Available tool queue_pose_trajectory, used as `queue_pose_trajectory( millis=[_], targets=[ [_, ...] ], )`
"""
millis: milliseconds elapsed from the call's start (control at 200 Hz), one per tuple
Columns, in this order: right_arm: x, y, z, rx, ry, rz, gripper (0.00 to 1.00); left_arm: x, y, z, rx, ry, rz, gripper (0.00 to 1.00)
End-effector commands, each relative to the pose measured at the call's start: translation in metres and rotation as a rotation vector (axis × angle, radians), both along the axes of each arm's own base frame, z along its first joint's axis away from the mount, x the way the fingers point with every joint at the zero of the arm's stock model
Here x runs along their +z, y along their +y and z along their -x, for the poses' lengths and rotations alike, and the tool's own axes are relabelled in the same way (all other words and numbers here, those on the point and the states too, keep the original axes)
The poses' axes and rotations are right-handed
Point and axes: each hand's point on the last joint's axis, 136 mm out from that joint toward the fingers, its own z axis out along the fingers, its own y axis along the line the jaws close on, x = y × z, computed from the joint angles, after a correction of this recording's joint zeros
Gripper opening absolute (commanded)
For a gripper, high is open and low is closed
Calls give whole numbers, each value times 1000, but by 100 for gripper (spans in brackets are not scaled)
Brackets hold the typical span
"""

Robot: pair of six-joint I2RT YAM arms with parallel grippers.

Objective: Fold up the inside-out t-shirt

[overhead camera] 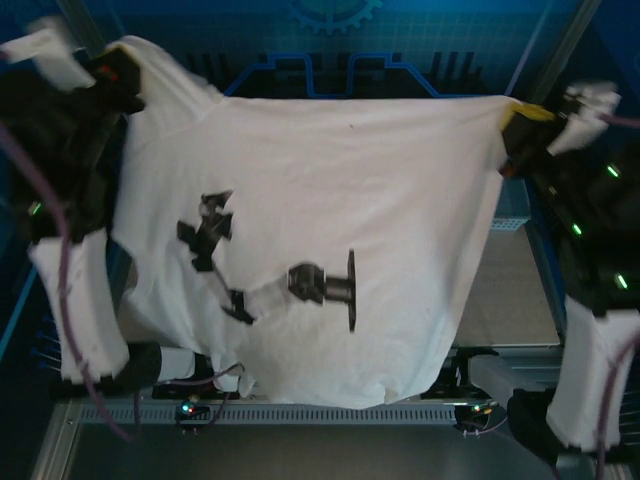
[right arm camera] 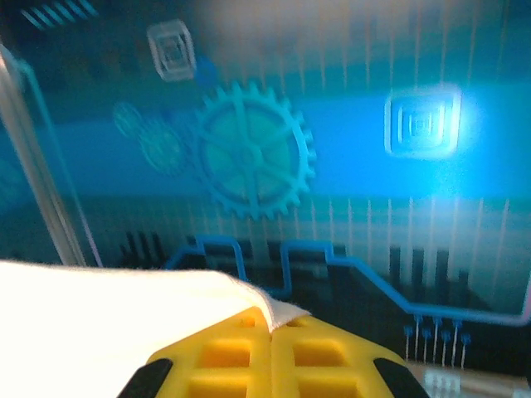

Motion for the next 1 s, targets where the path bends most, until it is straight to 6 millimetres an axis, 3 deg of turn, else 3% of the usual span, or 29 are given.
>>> queue_pose_trajectory(
  millis=[0, 135, 195, 215, 235, 350, 455, 505, 655, 735, 840, 995],
  targets=[
    [-53, -8, -85, -51, 80, 39, 0, -58, 1, -79, 1, 76, -35, 0],
    [-138, 4, -178, -76, 235, 75, 0, -163, -7, -180, -9, 269, -60, 0],
    [-177, 7, -222, -114, 294, 91, 0, -205, -11, -221, -22, 347, -63, 6],
    [-190, 7, -236, -129, 316, 98, 0, -210, -13, -231, -26, 359, -66, 6],
    [-201, 8, -250, -139, 335, 101, 0, -231, -15, -244, -31, 400, -66, 6],
    [-259, 14, -313, -147, 478, 104, 14, -259, -29, -288, -71, 450, -55, 16],
    [-286, 28, -329, -99, 564, 158, 34, -260, -38, -291, -102, 447, -28, 50],
    [-290, 31, -326, -81, 584, 167, 37, -261, -38, -287, -100, 464, -23, 65],
    [-302, 45, -283, -12, 677, 178, 43, -259, -32, -248, -56, 492, 22, 77],
    [-321, 54, -243, 2, 773, 199, 44, -261, -32, -212, -43, 529, 78, 79],
    [-361, 62, -179, 7, 918, 171, 49, -274, -45, -160, -89, 527, 215, 80],
    [-418, 63, -84, -4, 1098, 173, 52, -317, -60, -85, -140, 547, 393, 81]
  ],
)
